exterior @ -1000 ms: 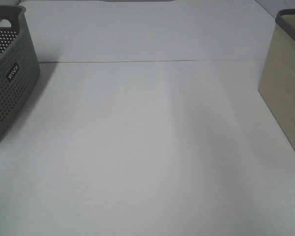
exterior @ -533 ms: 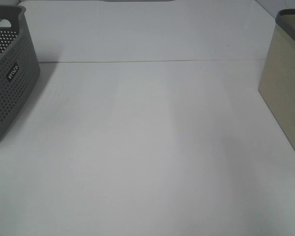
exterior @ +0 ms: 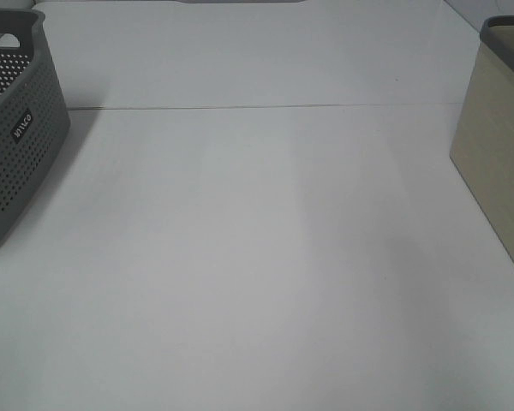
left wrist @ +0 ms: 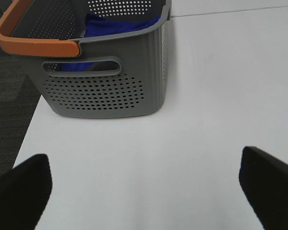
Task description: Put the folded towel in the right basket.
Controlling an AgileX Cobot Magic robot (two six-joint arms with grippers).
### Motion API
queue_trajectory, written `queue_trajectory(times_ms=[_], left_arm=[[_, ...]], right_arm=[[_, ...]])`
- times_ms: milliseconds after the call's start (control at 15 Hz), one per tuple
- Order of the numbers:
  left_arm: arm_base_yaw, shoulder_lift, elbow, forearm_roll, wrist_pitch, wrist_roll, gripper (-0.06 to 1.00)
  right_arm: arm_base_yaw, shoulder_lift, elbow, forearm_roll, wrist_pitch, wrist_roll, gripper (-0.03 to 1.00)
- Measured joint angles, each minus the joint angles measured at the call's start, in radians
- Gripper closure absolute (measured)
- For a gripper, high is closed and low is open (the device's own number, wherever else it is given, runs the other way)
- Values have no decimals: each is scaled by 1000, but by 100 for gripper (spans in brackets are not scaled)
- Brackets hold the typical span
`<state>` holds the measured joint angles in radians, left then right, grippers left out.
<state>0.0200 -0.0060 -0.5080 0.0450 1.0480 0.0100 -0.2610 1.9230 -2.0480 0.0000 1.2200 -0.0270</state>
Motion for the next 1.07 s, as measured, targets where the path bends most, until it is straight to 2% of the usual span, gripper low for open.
queue_trajectory(times_ms=[67, 200, 267, 400, 533, 667, 800, 933, 1067], left_arm=[[0, 0, 0, 0, 0, 0, -5], [0, 0, 0, 0, 0, 0, -5], [0, 0, 0, 0, 0, 0, -5], [0, 0, 0, 0, 0, 0, -5], [0, 0, 0, 0, 0, 0, -5], [0, 0, 0, 0, 0, 0, -5], [0, 0, 0, 0, -1, 0, -5], [0, 0, 0, 0, -1, 0, -5], [0, 0, 0, 0, -1, 0, -5]], right_arm=[[0, 0, 0, 0, 0, 0, 13], [0, 0, 0, 0, 0, 0, 8], [0, -1, 0, 17, 0, 0, 8], [8, -12, 0, 145, 0, -26, 10], [90, -27, 0, 221, 0, -59, 13], [189, -29, 0, 172, 0, -56, 13], [251, -33, 0, 117, 0, -36, 14], [255, -66, 36, 122, -2, -2, 15], [255, -183, 170, 125, -2, 0, 17]])
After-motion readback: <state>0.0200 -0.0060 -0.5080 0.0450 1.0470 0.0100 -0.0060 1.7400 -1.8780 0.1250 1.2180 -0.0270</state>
